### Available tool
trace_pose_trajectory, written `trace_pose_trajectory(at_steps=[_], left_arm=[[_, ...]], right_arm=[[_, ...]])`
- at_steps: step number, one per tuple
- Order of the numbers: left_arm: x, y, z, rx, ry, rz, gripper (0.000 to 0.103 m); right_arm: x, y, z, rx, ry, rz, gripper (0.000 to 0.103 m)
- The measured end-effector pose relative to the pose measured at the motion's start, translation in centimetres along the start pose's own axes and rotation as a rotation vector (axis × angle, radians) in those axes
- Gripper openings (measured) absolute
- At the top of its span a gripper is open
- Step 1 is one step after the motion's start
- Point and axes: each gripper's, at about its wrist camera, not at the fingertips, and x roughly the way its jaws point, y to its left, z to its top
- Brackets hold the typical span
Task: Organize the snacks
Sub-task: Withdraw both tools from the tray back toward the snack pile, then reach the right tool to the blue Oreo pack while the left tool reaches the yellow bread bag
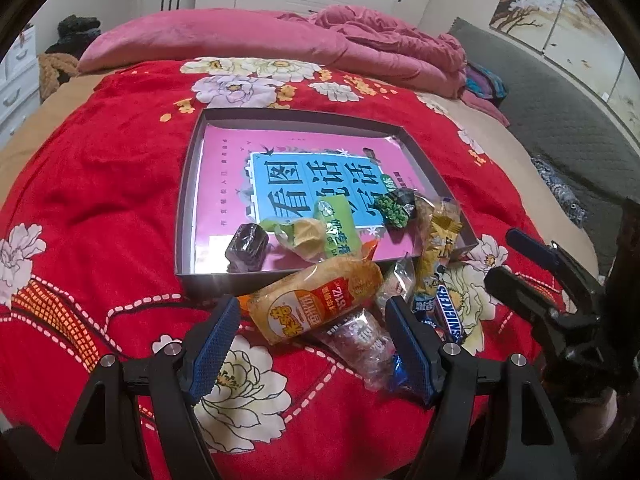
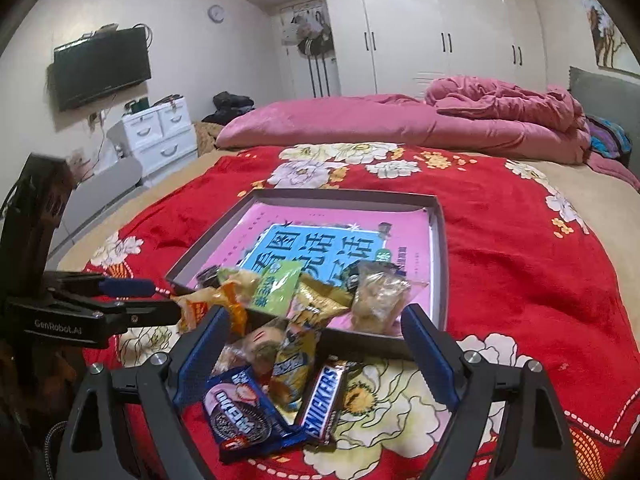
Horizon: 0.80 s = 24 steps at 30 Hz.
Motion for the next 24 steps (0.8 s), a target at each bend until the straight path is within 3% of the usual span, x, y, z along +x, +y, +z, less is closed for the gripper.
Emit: trace_pose_trajectory(at_steps=[24], left_arm=[[-0.3, -0.3, -1.3, 0.025, 0.029, -0.005, 0.076]], right_arm=[[-0.2, 2.4, -1.2, -0.086, 0.06, 0.008, 0.087]])
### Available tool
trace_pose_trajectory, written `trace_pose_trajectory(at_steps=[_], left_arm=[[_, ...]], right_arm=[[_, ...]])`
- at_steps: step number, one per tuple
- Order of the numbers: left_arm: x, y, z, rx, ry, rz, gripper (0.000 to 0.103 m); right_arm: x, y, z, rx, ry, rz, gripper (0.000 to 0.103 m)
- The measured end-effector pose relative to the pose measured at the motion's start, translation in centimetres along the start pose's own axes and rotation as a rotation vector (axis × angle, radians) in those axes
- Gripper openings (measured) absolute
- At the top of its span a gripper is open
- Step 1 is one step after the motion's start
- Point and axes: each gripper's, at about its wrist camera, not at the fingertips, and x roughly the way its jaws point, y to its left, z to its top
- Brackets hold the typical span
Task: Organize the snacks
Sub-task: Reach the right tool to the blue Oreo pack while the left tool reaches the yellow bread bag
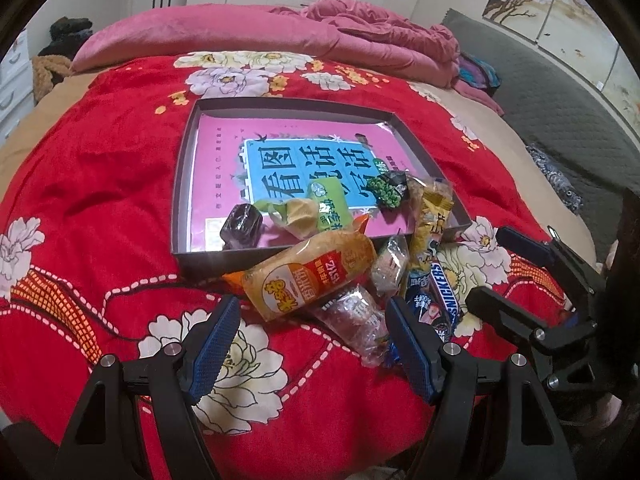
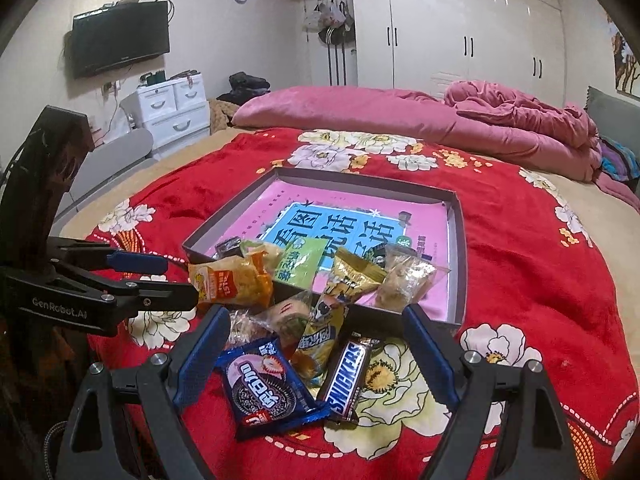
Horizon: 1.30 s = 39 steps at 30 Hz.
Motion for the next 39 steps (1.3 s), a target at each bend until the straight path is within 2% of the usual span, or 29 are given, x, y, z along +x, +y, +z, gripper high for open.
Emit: trace_pose_trajectory(at_steps=[23, 27, 32, 39], left_arm=[[0.7, 1.0, -0.9, 0.005, 0.023, 0.041, 0.076], [1.1, 1.2, -0.8, 0.015, 0.023, 0.051, 0.076], [1.5, 1.2, -0.3, 0.061, 0.002, 0.101, 0.076], [2.9, 1.3, 0.0, 0.082, 0.021, 0.113, 0.076]], right_arm=[[1.6, 2.5, -1.6, -0.113, 0.117, 0.058, 0.087], [2.1, 3.0, -1.9, -0.138, 0.142, 0.051, 0.087], [2.8, 2.8, -2.2, -0.134, 0.172, 0.034, 0.087], [3.8, 2.9, -2.5, -0.145, 0.21, 0.023, 0.087]])
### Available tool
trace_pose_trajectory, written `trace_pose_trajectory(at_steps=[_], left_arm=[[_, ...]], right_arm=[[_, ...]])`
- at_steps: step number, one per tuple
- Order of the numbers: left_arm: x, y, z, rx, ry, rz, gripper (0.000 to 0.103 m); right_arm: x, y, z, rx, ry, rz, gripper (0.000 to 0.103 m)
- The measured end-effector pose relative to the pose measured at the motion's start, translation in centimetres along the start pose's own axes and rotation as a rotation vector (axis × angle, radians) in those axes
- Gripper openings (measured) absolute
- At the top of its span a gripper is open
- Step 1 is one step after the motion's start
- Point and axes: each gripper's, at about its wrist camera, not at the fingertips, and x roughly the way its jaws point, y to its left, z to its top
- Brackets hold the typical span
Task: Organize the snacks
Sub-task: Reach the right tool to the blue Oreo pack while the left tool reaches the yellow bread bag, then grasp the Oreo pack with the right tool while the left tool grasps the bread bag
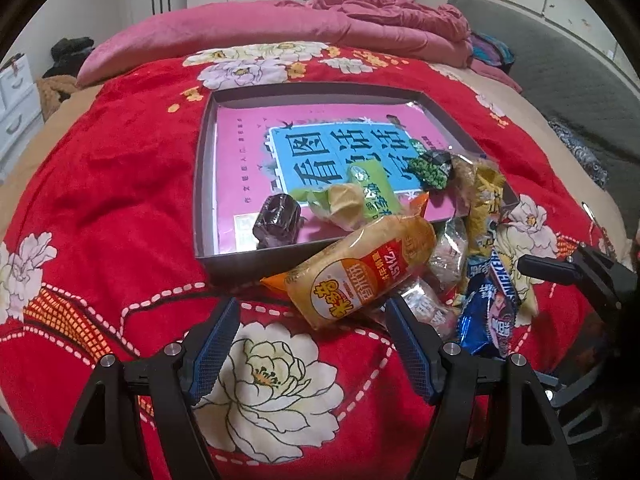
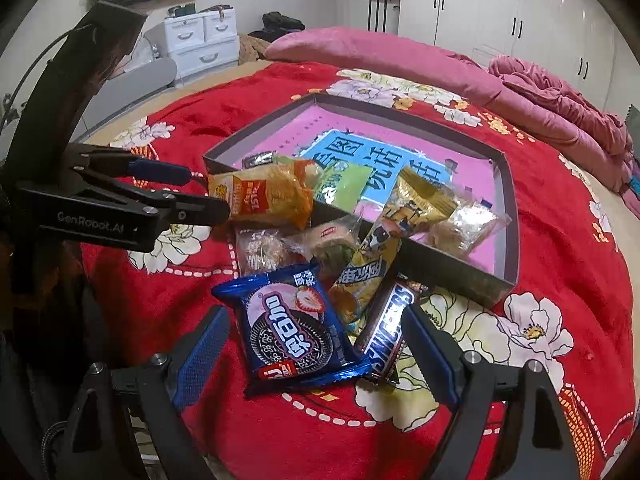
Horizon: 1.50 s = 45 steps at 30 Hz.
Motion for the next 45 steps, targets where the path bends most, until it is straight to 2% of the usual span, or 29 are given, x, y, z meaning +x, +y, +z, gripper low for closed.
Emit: trace_pose_trajectory(at_steps=[13, 19, 25, 34, 41, 45], left_arm=[[1.0, -0.8, 0.4, 0.041, -0.002, -0.004, 0.076], [1.4, -0.8, 0.5, 0.042, 0.005, -0.008, 0.076], [1.8, -0.8, 0.7, 0.034, 0.005, -0.024, 0.076], [2.2, -0.6, 0.7, 0.006, 0.012, -0.044, 0.076], [2.5, -0.6, 0.7, 0.003, 0.014, -0.048, 0.07], [2.5, -0.5, 0.7, -0.001, 0.017, -0.064, 0.064]], right_arm=[[1.4, 0.3, -0.1, -0.028, 0.032, 0.001, 0.087], [1.7, 0.3, -0.1, -0.03, 0.034, 0.027, 0.079], [1.6, 0.6, -0.1, -0.041, 0.036, 0.072, 0.062], [1.3, -0.1, -0.1, 0.0, 0.024, 0.099, 0.056], [0.9, -1.0, 0.0, 0.057, 0.009, 0.133, 0.055], [0.8, -1.5, 0.1, 0.088, 0.002, 0.149, 0.055]])
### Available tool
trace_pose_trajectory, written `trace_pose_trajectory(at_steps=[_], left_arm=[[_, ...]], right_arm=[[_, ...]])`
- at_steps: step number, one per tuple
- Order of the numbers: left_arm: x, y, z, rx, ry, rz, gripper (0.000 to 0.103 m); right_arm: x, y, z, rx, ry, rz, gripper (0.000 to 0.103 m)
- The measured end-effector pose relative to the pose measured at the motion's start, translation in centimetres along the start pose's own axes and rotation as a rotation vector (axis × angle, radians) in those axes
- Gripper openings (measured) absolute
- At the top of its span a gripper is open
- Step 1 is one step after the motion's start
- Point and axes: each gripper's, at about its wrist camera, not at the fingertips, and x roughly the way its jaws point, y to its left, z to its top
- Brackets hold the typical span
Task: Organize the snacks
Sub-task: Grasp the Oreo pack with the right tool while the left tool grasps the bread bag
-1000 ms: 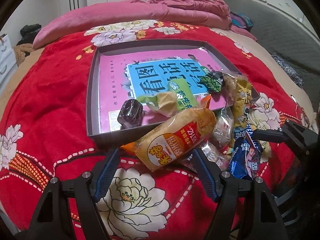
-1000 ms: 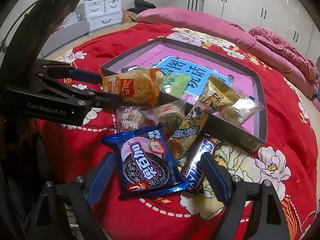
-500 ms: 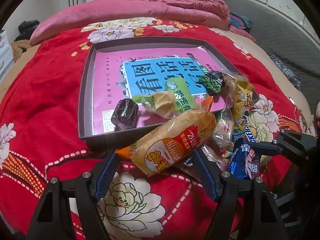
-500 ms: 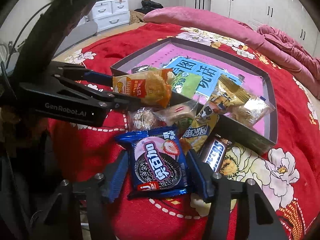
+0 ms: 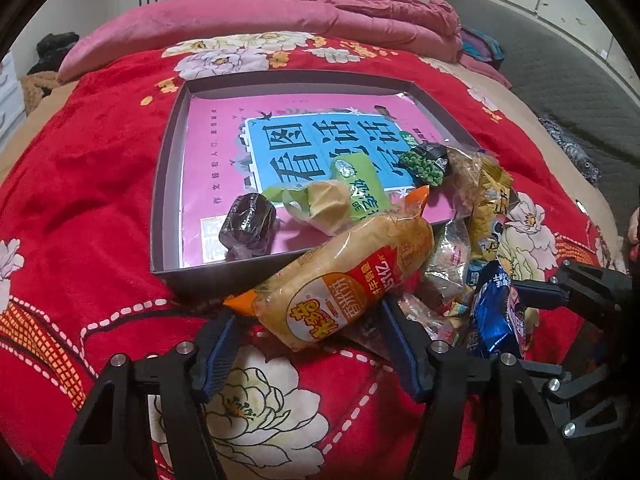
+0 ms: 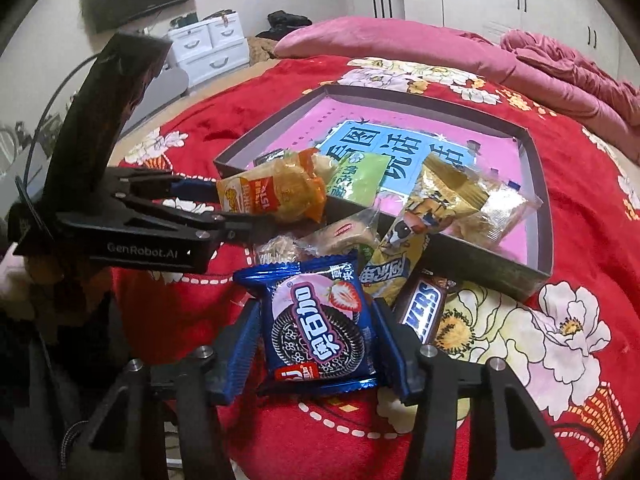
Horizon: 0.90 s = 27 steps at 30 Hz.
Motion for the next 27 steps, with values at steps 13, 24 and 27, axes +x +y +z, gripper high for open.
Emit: trace_pose_trajectory(at_steps=[13, 24, 27], left_arm=[[0.3, 1.0, -0.5, -0.034, 0.042, -0.018, 0.031], [-1.2, 1.3, -1.3, -0.034, 0.039, -0.027, 0.015], [-1.8, 1.0, -1.2, -0.021, 0.021, -0.021, 0.025]], right_arm=[[-0.3, -0.3, 0.1, 0.024, -0.016, 0.008, 0.055], [-0.8, -0.6, 0.1, 0.048, -0.034, 0.011, 0.055], [-0.9, -0.7, 0.1, 0.054, -0.036, 0.012, 0.055]])
